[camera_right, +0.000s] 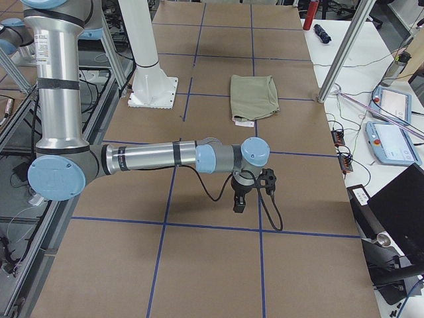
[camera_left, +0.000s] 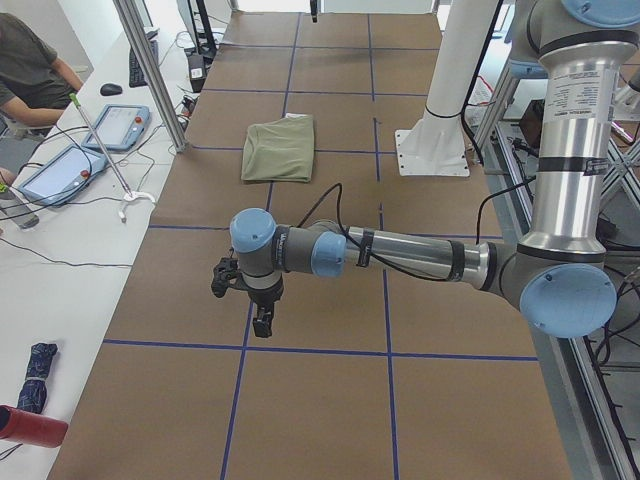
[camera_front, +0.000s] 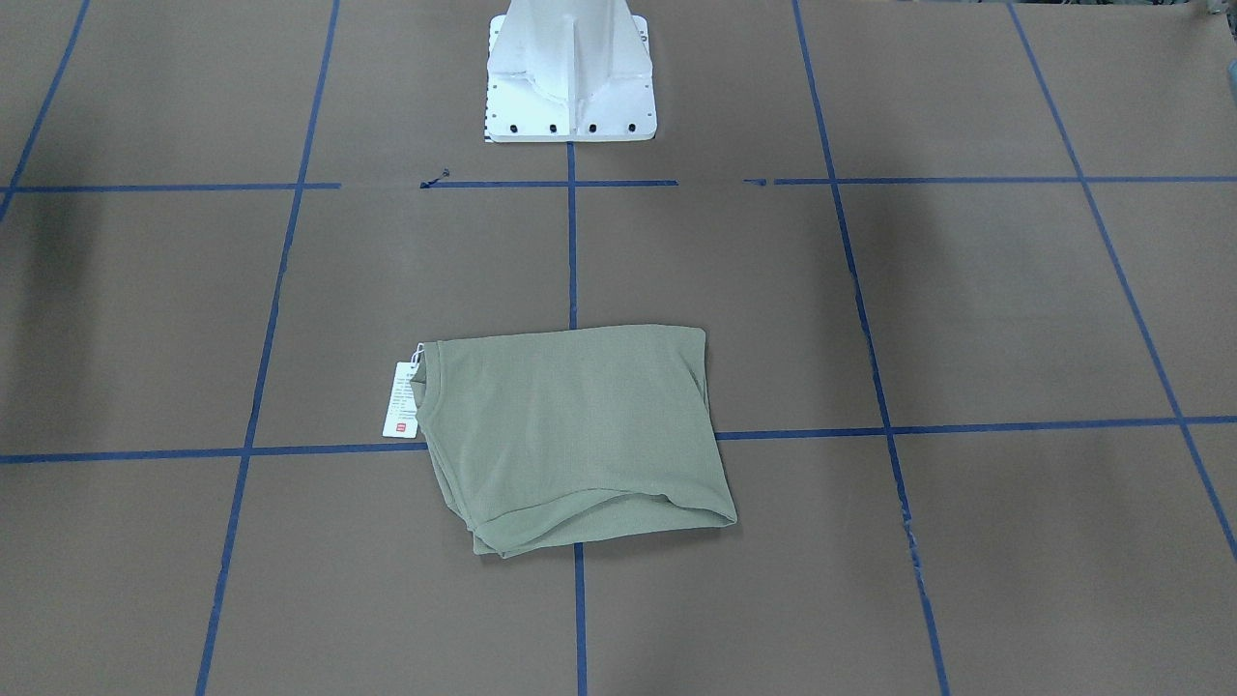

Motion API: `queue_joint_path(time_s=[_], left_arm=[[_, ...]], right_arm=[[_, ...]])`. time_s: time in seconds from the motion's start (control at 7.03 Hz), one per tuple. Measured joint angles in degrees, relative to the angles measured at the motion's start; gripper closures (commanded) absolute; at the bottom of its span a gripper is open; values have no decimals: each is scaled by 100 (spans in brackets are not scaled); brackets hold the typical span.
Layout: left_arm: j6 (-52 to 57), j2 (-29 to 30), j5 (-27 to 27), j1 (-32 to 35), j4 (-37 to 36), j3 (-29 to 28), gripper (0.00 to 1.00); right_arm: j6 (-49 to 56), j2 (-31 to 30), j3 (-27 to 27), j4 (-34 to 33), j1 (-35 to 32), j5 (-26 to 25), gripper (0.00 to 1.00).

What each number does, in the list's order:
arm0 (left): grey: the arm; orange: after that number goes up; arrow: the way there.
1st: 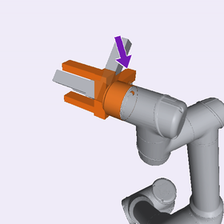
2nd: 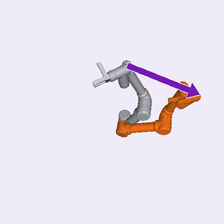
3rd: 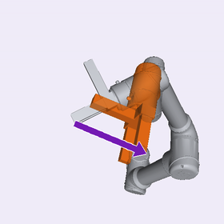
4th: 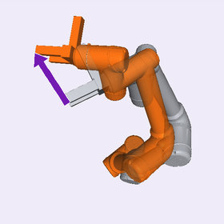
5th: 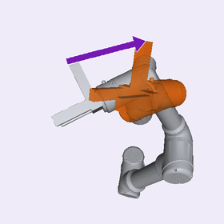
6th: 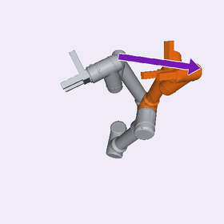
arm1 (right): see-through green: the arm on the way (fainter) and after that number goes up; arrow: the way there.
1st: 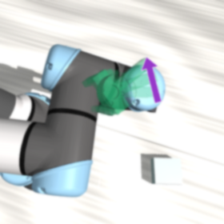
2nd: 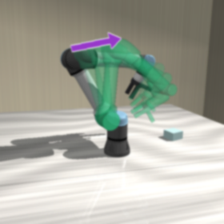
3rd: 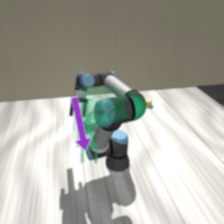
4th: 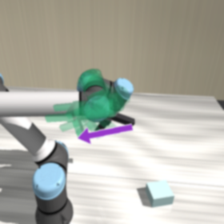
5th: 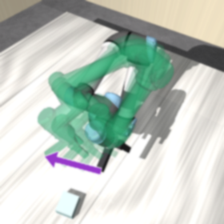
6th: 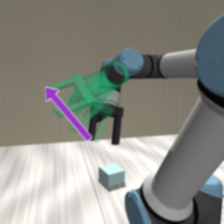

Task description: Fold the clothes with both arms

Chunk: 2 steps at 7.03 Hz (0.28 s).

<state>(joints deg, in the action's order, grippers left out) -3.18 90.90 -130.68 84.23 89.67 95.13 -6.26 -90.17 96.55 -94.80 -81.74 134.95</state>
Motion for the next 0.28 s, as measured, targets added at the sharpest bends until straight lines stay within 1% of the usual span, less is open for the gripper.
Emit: queue_joint_path(time_s=[0.28], left_arm=[[1, 17, -9, 1, 0, -64, 0]], right_arm=[[-6, 4, 6, 23, 6, 5, 0]])
